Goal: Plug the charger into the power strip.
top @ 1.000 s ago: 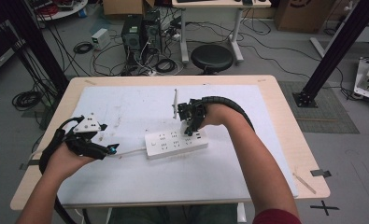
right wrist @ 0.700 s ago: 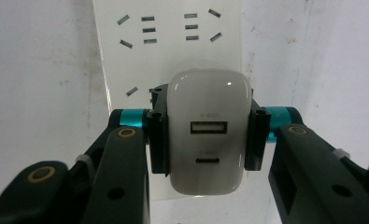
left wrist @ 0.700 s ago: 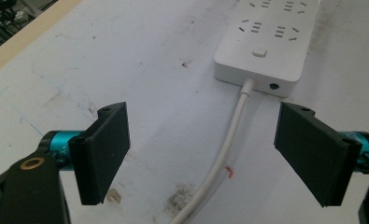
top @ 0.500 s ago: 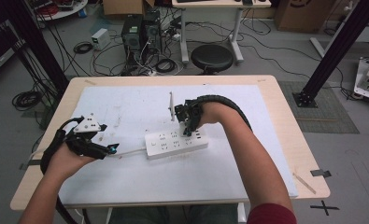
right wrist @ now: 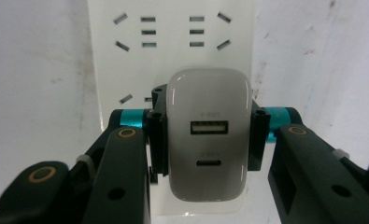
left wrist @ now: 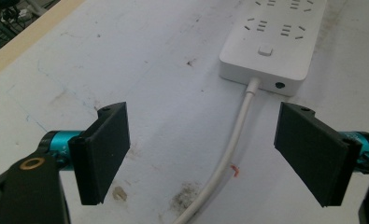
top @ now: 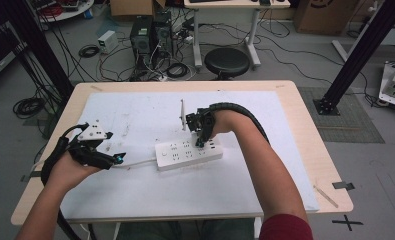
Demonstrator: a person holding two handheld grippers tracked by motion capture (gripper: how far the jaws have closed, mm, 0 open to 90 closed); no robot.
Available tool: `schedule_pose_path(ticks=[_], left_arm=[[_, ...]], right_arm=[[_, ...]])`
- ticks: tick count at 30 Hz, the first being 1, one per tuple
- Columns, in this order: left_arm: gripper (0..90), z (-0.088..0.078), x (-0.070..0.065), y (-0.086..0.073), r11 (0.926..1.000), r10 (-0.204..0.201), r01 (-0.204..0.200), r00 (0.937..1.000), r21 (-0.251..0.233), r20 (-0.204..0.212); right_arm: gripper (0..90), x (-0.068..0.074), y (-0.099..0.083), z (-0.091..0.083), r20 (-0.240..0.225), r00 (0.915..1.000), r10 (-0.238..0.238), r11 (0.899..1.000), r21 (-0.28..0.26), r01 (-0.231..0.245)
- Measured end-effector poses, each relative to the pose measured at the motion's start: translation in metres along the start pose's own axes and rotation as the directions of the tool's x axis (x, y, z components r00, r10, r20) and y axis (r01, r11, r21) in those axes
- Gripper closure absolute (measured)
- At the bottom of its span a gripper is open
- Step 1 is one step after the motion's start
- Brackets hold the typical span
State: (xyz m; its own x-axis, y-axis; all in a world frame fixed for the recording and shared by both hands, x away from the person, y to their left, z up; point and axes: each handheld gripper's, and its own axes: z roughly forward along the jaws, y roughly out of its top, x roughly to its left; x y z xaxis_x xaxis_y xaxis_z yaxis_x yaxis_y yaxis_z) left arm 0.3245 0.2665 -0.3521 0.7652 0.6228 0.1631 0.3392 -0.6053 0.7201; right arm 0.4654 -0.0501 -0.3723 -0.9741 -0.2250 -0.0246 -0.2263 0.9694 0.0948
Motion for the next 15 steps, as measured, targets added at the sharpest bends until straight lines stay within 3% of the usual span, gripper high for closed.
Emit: schedule_pose_path(ticks=[2,15], left_arm=[[18.3,0.0011,-0.0005,0.0011,1.0,0.0,0.0,1.0,-0.003,-0.001],[18.3,0.002,-0.0027,0.0058,0.9999,0.007,-0.007,1.0,-0.01,0.007]], right_arm=[[63.8,-0.0004,-0.0035,0.0009,-0.004,1.0,0.005,1.0,-0.028,-0.005],[63.3,0.0004,-0.0024,0.001,0.008,1.0,0.002,1.0,-0.021,-0.002]])
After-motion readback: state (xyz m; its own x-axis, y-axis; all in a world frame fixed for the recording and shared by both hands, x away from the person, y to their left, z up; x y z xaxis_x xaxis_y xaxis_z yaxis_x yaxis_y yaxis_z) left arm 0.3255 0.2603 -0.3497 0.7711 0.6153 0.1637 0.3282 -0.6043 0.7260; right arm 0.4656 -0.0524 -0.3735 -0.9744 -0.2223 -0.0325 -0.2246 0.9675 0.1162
